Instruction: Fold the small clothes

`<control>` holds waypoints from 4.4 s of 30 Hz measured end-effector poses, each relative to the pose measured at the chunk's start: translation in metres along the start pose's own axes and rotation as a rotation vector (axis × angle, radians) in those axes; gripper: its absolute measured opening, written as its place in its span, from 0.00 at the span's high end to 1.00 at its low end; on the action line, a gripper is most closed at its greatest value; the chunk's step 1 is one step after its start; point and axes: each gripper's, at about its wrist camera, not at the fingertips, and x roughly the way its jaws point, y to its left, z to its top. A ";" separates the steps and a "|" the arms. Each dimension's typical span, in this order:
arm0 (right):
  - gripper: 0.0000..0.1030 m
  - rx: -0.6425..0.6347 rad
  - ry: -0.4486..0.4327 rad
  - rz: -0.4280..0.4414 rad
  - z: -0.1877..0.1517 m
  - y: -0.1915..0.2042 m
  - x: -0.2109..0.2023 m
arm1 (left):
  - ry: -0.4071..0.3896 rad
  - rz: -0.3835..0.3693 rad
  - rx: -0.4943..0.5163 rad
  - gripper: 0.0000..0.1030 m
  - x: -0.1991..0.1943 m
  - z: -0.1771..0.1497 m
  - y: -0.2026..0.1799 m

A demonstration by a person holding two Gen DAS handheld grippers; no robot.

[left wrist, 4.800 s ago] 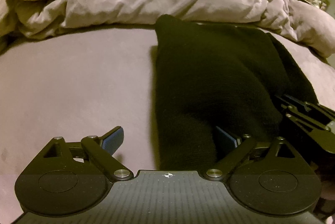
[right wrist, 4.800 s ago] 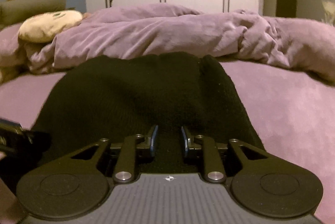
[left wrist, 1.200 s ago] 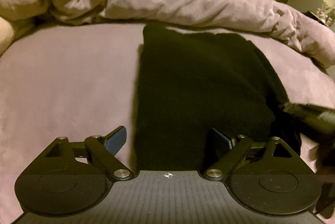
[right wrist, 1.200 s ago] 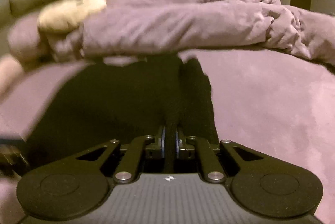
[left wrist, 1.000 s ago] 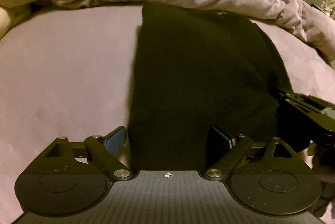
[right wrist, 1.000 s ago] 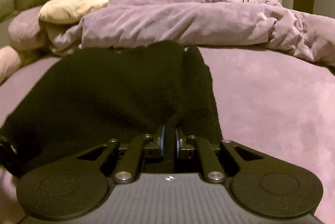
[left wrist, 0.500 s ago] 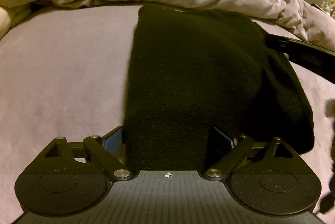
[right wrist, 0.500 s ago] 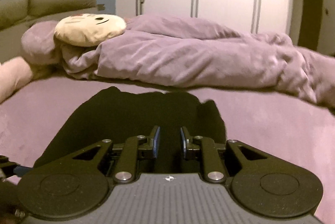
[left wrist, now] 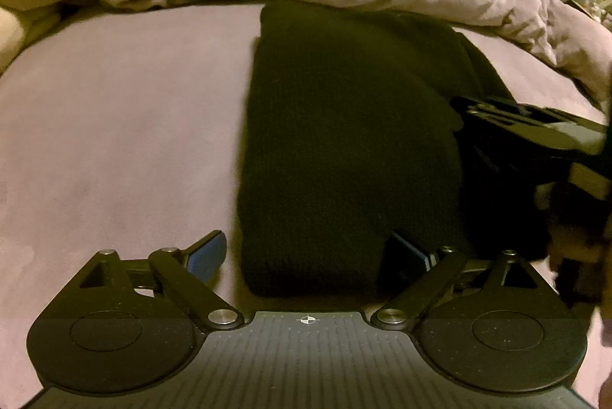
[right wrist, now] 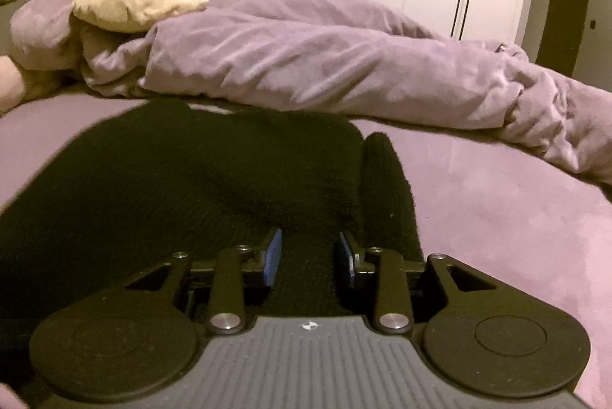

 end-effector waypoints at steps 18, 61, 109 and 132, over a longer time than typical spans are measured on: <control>0.47 0.292 0.019 0.107 -0.032 -0.039 -0.065 | -0.081 0.070 0.000 0.07 -0.011 0.018 -0.006; 0.05 0.331 0.227 0.006 -0.079 -0.022 -0.161 | 0.004 0.055 -0.005 0.02 -0.069 -0.047 -0.022; 0.22 0.512 0.300 0.024 -0.076 -0.033 -0.116 | 0.018 0.140 -0.034 0.00 -0.064 -0.046 -0.008; 0.04 0.180 0.358 -0.030 -0.046 0.037 -0.224 | 0.027 0.157 0.034 0.00 -0.128 -0.065 -0.022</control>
